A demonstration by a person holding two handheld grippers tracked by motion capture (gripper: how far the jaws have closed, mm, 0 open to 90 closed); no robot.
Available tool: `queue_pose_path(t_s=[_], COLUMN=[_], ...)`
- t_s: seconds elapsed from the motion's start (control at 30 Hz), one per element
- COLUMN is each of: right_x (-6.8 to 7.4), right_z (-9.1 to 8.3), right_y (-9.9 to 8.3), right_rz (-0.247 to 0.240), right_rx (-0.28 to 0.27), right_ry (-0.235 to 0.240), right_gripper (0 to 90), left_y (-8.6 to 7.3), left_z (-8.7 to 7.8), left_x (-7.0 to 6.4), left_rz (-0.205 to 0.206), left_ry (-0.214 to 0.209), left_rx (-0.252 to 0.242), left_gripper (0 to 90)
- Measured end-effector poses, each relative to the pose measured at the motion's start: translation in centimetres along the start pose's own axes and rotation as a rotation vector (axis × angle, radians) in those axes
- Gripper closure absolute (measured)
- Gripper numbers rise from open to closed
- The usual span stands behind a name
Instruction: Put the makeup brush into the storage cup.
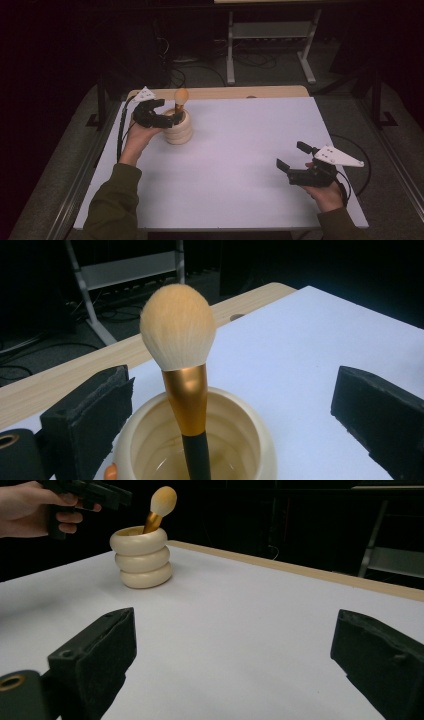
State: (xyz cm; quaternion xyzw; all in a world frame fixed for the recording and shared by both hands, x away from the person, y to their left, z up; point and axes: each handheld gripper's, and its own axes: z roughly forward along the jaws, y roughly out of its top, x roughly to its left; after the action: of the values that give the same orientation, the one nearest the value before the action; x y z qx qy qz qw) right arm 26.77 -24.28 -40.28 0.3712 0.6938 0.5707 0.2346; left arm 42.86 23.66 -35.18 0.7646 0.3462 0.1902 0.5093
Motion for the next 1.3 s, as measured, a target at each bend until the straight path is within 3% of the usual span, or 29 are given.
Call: queue_pose_path(t_s=[0.23, 0.6, 1.3], right_x=[0.0, 0.0, 0.1], right_z=[0.0, 0.0, -0.2], right_y=[0.0, 0.1, 0.1], right_rz=[0.002, -0.001, 0.003], right_rx=[0.000, 0.002, 0.004], right_ry=[0.004, 0.000, -0.006], right_gripper=[3.8, 3.8, 3.8], left_y=[-0.2, -0.7, -3.5], left_z=[-0.8, -2.3, -5.1], left_x=[-0.6, -1.7, -3.8], left_rz=[0.001, -0.001, -0.002], left_ry=[-0.018, -0.028, -0.034], left_rx=[0.010, -0.016, -0.047], left_gripper=[2.9, 2.9, 2.9])
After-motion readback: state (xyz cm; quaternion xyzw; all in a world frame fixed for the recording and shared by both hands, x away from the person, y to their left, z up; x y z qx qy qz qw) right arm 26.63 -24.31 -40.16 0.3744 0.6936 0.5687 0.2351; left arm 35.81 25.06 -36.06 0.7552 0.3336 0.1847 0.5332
